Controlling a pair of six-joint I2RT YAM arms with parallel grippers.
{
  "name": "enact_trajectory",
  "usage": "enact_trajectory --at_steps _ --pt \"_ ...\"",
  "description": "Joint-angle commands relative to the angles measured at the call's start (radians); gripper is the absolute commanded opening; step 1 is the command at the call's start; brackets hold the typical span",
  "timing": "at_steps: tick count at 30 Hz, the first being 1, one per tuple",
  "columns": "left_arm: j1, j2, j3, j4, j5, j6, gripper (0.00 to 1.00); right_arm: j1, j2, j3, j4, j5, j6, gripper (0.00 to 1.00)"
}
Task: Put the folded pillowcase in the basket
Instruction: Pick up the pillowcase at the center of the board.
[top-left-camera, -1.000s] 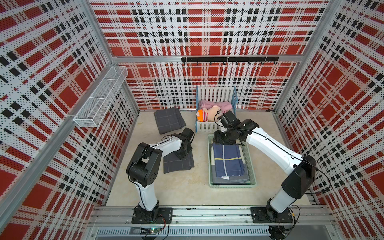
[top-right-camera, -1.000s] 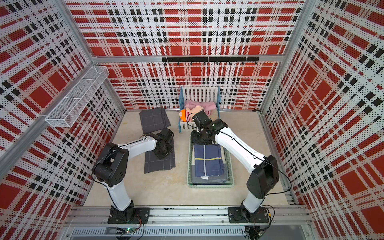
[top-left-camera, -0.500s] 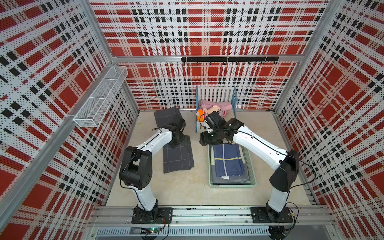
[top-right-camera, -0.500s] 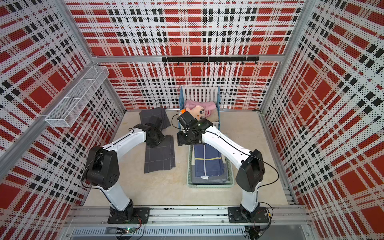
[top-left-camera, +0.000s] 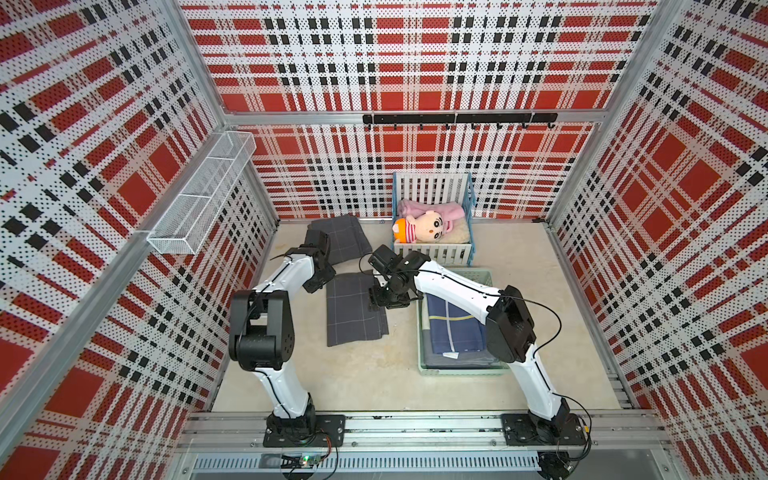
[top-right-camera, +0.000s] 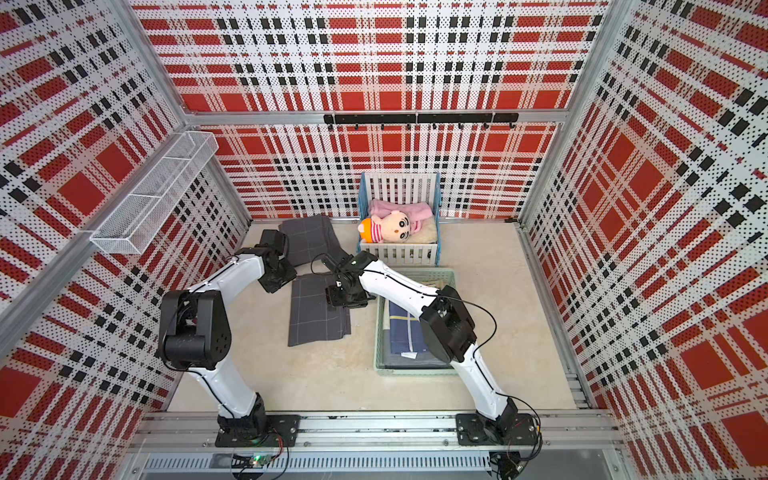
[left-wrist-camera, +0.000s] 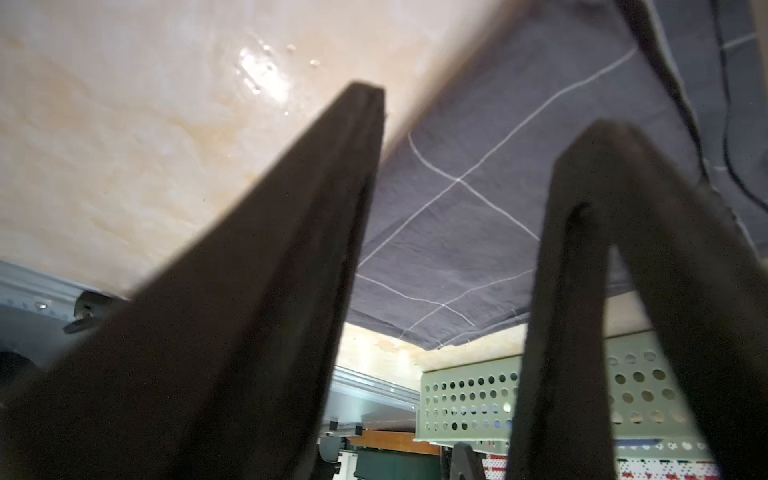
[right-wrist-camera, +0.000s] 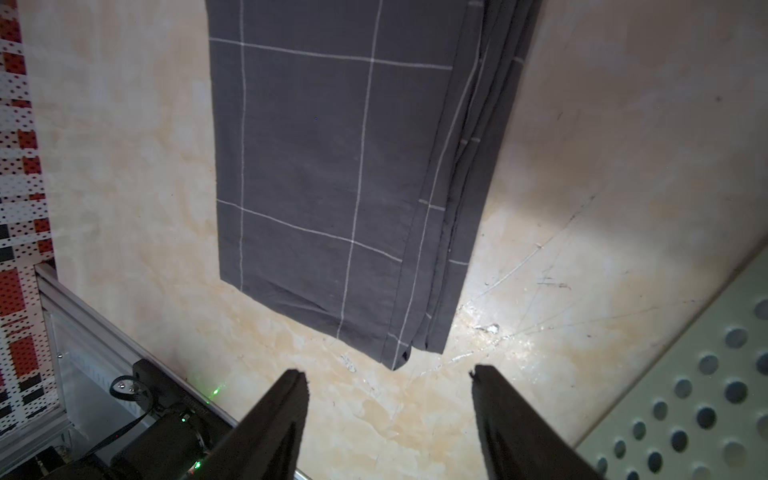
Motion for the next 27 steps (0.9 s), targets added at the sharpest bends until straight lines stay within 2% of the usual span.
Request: enact_trajectory --at_steps 1,7,12,18,22,25,27 --pt "0.011 0.042 -0.009 0.075 0.042 0.085 0.46 0.01 0.031 -0.016 0.002 -0.001 0.039 0.7" --pt "0.021 0.101 -0.007 0.116 0.089 0.118 0.43 0.02 0.051 -0.071 0.033 -0.009 0.08 0.7" --pt "0.022 0.118 -0.059 0.161 0.125 0.125 0.41 0.032 0.07 -0.114 0.058 -0.026 0.108 0.7" --pt "0.028 0.144 -0.098 0.204 0.168 0.13 0.3 0.058 0.099 -0.125 0.07 -0.038 0.131 0.67" --pt "0.029 0.156 -0.107 0.207 0.176 0.14 0.15 0.067 0.128 -0.106 0.072 -0.038 0.143 0.56" --pt "0.03 0.162 -0.115 0.211 0.187 0.146 0.03 0.066 0.138 -0.092 0.067 -0.02 0.149 0.36" --pt "0.031 0.157 -0.12 0.211 0.198 0.148 0.0 0.067 0.129 -0.086 0.068 0.003 0.154 0.18"
